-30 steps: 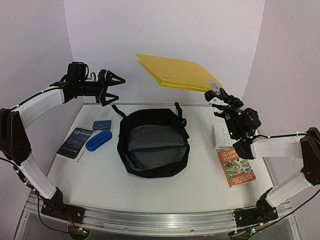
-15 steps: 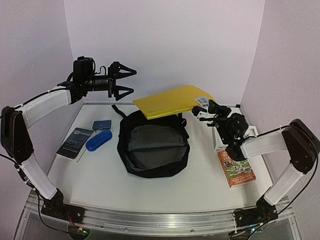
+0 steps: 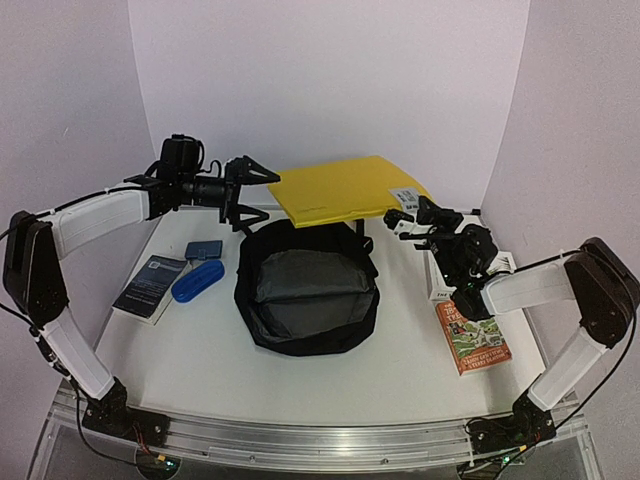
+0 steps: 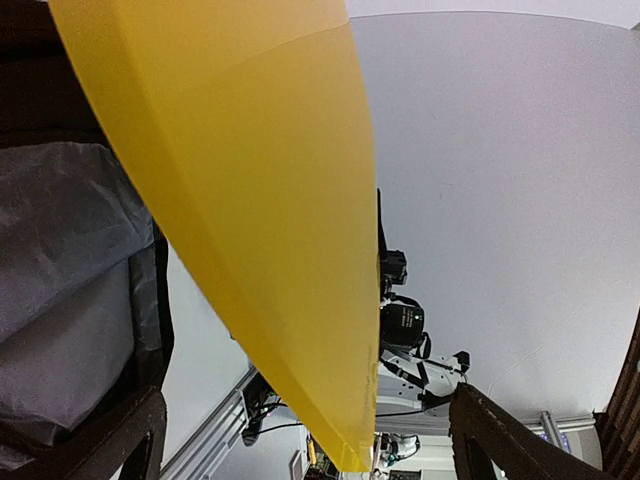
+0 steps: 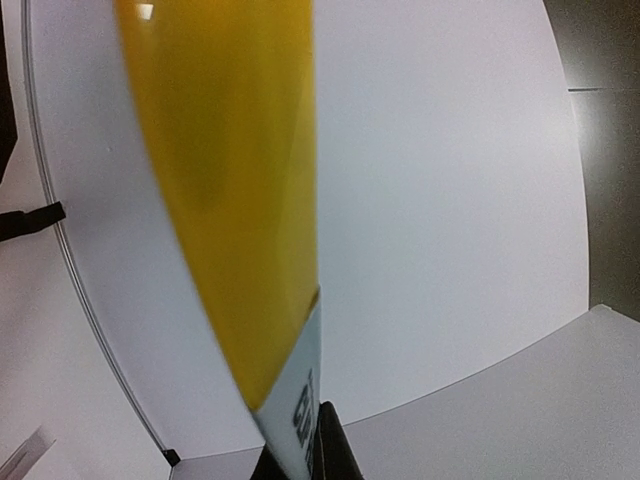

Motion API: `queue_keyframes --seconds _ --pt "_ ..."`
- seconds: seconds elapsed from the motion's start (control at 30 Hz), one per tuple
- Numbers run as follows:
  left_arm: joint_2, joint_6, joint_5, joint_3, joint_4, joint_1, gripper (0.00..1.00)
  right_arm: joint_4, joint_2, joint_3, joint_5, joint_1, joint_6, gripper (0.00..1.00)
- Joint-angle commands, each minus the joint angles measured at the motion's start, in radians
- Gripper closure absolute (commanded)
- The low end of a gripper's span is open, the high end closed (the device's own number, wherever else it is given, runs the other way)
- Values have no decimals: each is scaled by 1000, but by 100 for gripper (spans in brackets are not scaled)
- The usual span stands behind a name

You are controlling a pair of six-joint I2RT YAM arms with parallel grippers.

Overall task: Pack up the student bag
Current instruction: Pick up the files from the student bag.

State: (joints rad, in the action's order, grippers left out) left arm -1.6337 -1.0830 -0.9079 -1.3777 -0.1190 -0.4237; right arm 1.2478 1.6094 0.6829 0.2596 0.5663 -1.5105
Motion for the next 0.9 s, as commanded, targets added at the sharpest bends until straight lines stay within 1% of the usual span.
queue_keyframes --seconds 0.0,0.17,0.23,0.3,0.33,0.43,0.5,0.6,0.77,0.87 --pt "17 22 17 -10 -39 -16 2 403 6 62 6 3 10 100" --pt "1 20 13 -28 -16 -18 2 411 9 59 -10 5 10 100" --pt "-14 9 3 -41 14 -24 4 414 9 53 -14 9 8 100" --pt "-35 -17 -14 -43 71 -32 9 416 10 51 -16 12 6 100" --pt "-43 -38 -21 -36 108 -36 14 416 10 53 -13 13 5 100" --pt "-57 -106 -34 0 224 -46 31 417 12 54 -12 16 2 100" --pt "-61 -145 -31 25 306 -50 40 417 12 51 -12 17 0 100" --pt "-63 -184 -25 42 387 -53 46 417 9 44 -18 21 -2 100" --pt "-91 -214 -19 40 434 -65 49 419 9 41 -20 35 -4 100" --pt "-104 -248 -7 50 486 -67 58 422 8 39 -21 46 -2 100"
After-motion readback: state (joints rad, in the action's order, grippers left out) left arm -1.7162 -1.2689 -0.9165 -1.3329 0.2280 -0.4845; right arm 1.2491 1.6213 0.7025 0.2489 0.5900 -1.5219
